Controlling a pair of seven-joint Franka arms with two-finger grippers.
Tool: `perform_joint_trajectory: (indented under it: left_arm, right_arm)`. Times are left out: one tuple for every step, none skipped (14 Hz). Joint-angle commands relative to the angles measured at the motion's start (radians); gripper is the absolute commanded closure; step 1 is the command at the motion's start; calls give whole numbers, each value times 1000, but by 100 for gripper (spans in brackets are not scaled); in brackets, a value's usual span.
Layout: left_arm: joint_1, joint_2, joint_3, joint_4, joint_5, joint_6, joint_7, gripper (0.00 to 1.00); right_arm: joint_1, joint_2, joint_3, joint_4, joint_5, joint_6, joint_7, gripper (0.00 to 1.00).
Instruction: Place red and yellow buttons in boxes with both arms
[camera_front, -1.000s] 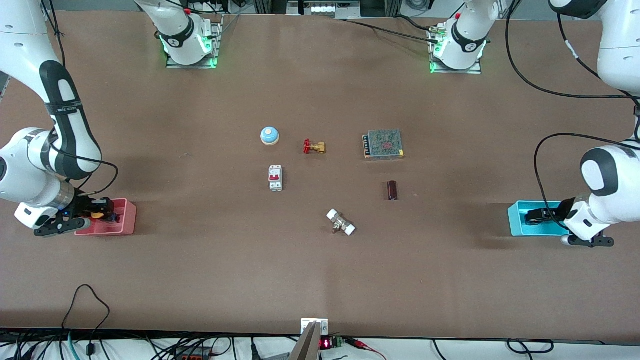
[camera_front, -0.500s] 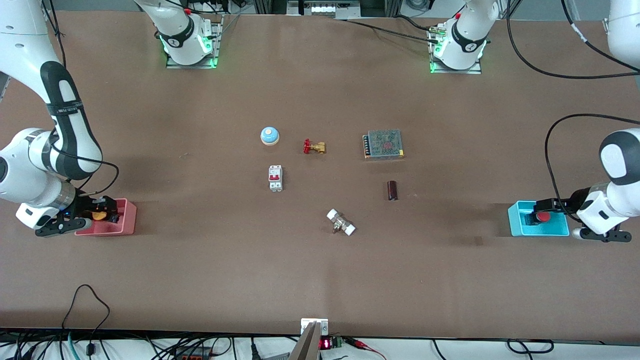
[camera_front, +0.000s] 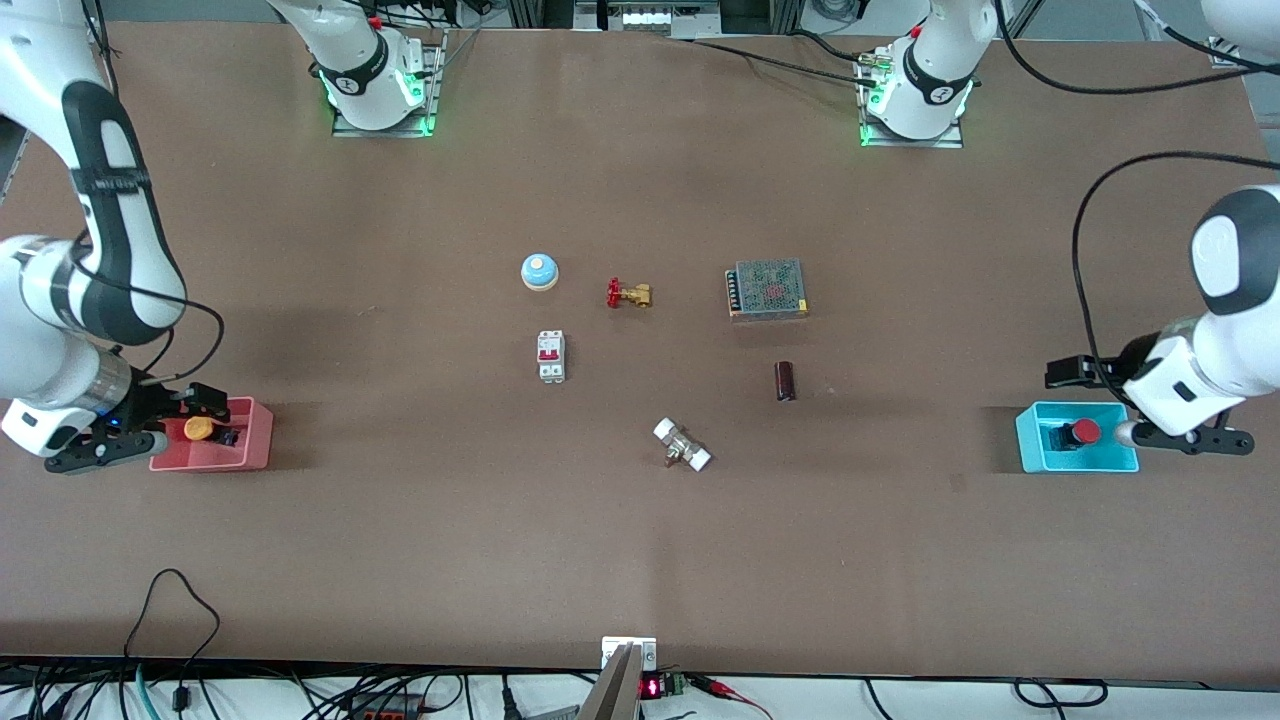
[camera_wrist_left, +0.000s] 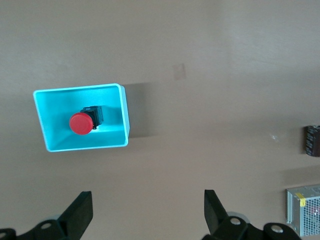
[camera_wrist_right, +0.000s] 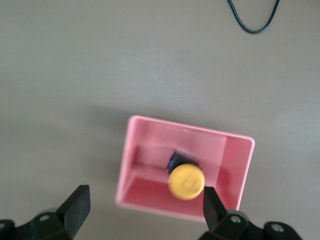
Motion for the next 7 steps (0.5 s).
perform_joint_trajectory:
  left_arm:
    - [-21,-82,-27,-8,34,-63,-25,0]
    - [-23,-98,-55,5,39,-97,-41,0]
    - [-21,-115,-72,15,42,-123,-33,0]
    - [-23,-128,-90,32,43,-139,-10,0]
    - [-23,-138,-118,44,45,-169,-3,0]
    - [-23,-139,-126,53,43,-192,-3,0]
    - [-21,-140,-124,53,42,-217,-5,0]
  right_arm:
    - [56,-169,-3,-28,16,-128,97,0]
    - [65,-224,-2,-28,13,-160,134,0]
    - [80,-273,-3,-28,14,-202,145,0]
    - [96,-321,-5,-28,13,-249,151,0]
    - [128,-370,-25,-28,13,-312,190,0]
    - [160,-411,-46,-28,10,-384,248,0]
    - [174,-445,-52,-28,10,-455,285,0]
